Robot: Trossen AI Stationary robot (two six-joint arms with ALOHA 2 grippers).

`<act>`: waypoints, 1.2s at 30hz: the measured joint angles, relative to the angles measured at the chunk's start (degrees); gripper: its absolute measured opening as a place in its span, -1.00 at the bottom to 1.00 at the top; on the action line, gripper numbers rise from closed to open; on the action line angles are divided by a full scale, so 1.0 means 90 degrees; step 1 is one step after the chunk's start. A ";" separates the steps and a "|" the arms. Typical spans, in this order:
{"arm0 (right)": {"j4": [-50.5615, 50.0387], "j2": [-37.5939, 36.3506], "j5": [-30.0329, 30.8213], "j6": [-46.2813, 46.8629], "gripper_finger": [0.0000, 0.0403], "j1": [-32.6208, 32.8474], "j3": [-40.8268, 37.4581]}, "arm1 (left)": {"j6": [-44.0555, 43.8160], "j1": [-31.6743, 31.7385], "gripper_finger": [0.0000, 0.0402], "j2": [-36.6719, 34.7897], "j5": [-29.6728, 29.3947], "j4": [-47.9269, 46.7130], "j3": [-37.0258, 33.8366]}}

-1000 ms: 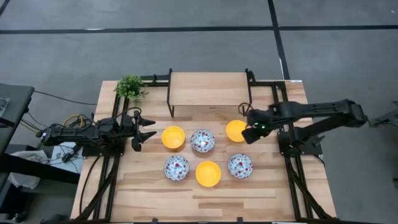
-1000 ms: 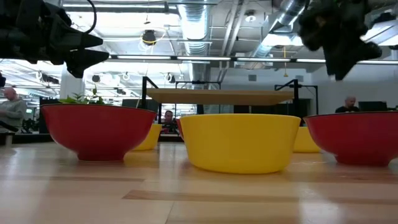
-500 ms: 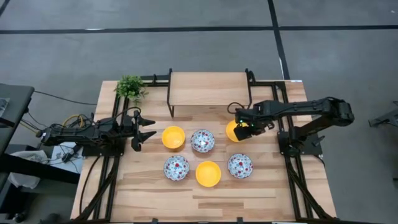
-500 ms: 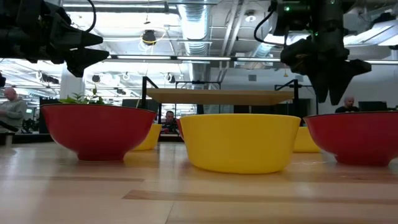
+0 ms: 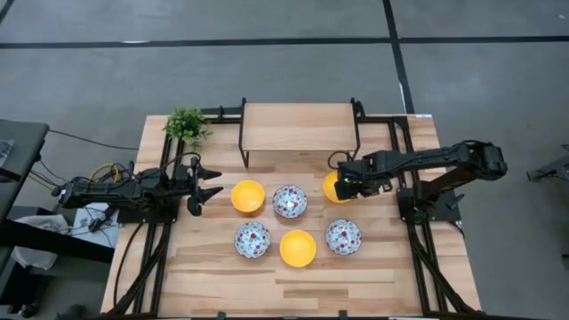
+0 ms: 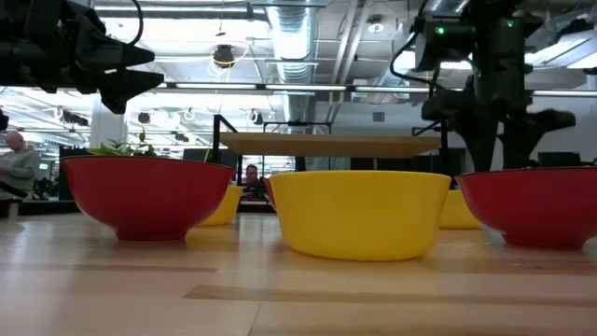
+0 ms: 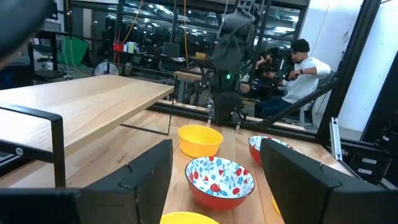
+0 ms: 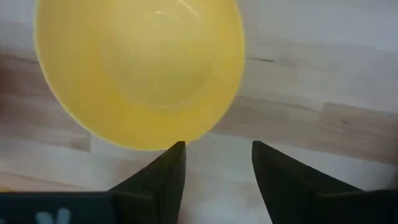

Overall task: Pick & Place Mini bowls
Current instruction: Put the top right yellow bowl on the shelf

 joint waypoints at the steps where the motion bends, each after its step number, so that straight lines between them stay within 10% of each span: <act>1: 0.0248 0.0003 0.0007 0.0085 -0.15 0.0020 -0.0084 | 0.0000 -0.0001 0.20 0.0000 0.0000 0.0017 0.0000; 15: 0.0904 0.0000 0.0518 0.0780 -0.21 -0.0177 -0.0700 | -0.0016 0.0001 0.20 0.0000 0.0000 0.0151 0.0000; 36: 0.1269 0.0000 0.0904 0.0785 -0.92 -0.0206 -0.0803 | -0.0017 -0.0001 0.20 0.0000 0.0001 0.0242 0.0000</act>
